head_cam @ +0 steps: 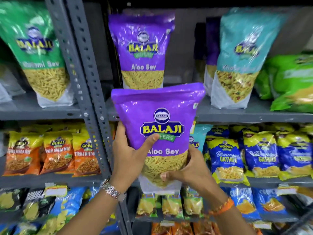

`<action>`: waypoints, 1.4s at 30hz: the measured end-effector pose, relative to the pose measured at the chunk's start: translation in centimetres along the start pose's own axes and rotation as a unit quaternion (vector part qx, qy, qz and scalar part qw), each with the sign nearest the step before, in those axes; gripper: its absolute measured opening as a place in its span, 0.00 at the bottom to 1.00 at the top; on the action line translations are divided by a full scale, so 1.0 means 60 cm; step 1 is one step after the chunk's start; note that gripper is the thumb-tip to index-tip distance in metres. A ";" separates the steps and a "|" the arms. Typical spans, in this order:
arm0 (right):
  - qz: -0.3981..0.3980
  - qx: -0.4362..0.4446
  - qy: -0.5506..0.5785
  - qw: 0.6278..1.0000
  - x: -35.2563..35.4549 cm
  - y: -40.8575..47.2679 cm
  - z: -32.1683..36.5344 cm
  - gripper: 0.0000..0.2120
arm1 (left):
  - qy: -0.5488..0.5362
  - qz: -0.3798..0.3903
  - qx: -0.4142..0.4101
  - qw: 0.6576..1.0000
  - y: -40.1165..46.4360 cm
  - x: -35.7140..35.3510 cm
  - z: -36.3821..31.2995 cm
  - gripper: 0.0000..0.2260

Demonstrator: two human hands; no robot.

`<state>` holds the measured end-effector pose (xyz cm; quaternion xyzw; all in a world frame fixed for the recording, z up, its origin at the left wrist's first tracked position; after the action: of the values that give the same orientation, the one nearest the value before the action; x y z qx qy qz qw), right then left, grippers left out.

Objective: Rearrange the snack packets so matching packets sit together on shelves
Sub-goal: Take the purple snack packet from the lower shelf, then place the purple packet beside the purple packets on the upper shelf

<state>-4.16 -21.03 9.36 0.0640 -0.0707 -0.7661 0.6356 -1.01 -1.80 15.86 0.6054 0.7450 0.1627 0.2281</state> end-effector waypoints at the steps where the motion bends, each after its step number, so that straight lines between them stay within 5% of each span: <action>1: -0.004 0.015 0.011 1.000 0.012 0.005 0.034 0.40 | -0.015 -0.001 -0.013 1.000 0.015 -0.017 -0.029 0.25; 8: -0.069 0.102 0.032 0.992 0.094 0.071 0.211 0.44 | -0.014 -0.019 -0.097 0.995 0.127 -0.133 -0.172 0.24; 13: -0.109 0.137 0.015 0.985 0.131 0.150 0.263 0.37 | 0.072 0.017 -0.086 0.994 0.204 -0.216 -0.198 0.43; 17: -0.140 0.114 0.010 0.984 0.147 0.220 0.253 0.39 | 0.096 0.063 -0.039 0.993 0.251 -0.266 -0.171 0.47; 29: -0.116 0.090 0.038 0.988 0.140 0.316 0.177 0.35 | 0.164 0.045 -0.032 0.985 0.291 -0.294 -0.113 0.34; 36: -0.118 0.074 0.004 0.990 0.142 0.312 0.170 0.47 | 0.163 0.063 -0.013 0.985 0.276 -0.272 -0.082 0.12; 39: -0.121 0.080 -0.029 0.989 0.136 0.300 0.171 0.53 | 0.133 0.068 0.004 0.989 0.251 -0.253 -0.086 0.17; 42: -0.142 0.094 -0.125 0.978 0.141 0.250 0.192 0.44 | 0.130 0.046 0.002 0.990 0.222 -0.227 -0.101 0.31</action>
<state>6.61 -31.78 23.47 0.0361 -0.2113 -0.8403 0.4980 8.95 -12.04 29.83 0.6133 0.7397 0.2494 0.1203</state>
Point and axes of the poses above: each hand's wrist, its own y-axis towards the middle knuckle, its own x-axis out of the back of the hand, z = x × y, the point moved 8 cm from there along y, towards the middle knuckle, and after that the axes turned 7 degrees about -z, right-handed, at the moved point
